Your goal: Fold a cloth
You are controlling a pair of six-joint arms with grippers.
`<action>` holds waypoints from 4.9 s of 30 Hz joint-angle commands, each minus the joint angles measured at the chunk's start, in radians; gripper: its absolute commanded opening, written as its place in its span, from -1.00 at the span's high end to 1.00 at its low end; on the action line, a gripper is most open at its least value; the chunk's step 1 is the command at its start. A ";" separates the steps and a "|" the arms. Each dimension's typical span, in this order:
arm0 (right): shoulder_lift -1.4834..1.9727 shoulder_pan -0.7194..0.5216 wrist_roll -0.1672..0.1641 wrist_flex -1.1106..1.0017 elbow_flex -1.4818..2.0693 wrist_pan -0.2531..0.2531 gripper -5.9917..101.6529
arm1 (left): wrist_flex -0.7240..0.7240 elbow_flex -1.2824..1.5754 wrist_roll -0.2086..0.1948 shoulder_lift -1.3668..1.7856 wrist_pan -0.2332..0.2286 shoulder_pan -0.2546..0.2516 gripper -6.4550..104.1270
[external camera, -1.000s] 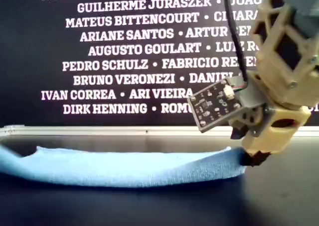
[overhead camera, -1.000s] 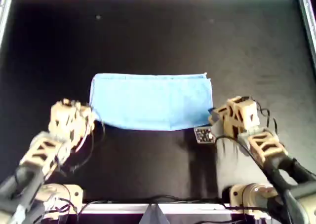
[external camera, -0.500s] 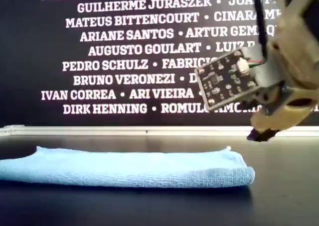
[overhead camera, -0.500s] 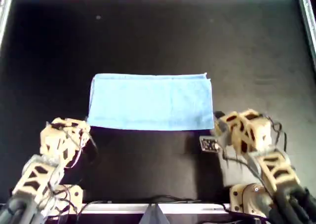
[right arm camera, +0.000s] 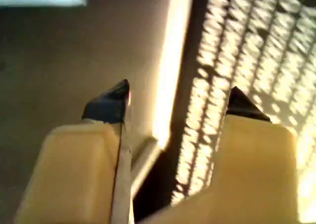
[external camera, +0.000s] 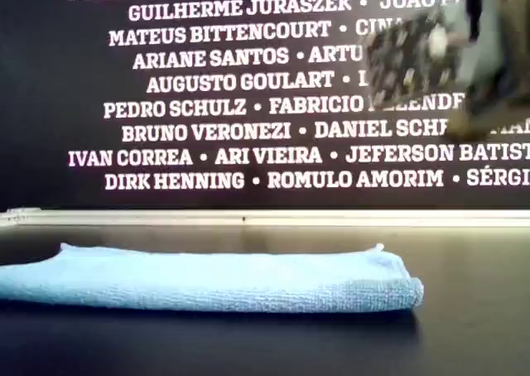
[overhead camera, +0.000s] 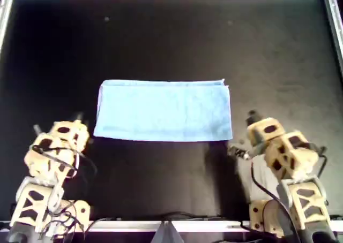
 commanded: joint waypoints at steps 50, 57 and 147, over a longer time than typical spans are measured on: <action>-1.086 0.143 -0.086 0.132 -0.488 -0.017 -0.82 | -0.021 -0.166 0.008 0.028 0.008 0.140 -0.33; -1.193 0.143 -0.086 0.132 -0.594 -0.017 -0.82 | -0.021 -0.164 0.008 0.028 0.008 0.143 -0.33; -1.997 0.692 -0.086 0.112 -2.017 0.000 0.92 | -0.021 -0.160 0.006 0.029 0.009 0.144 -0.35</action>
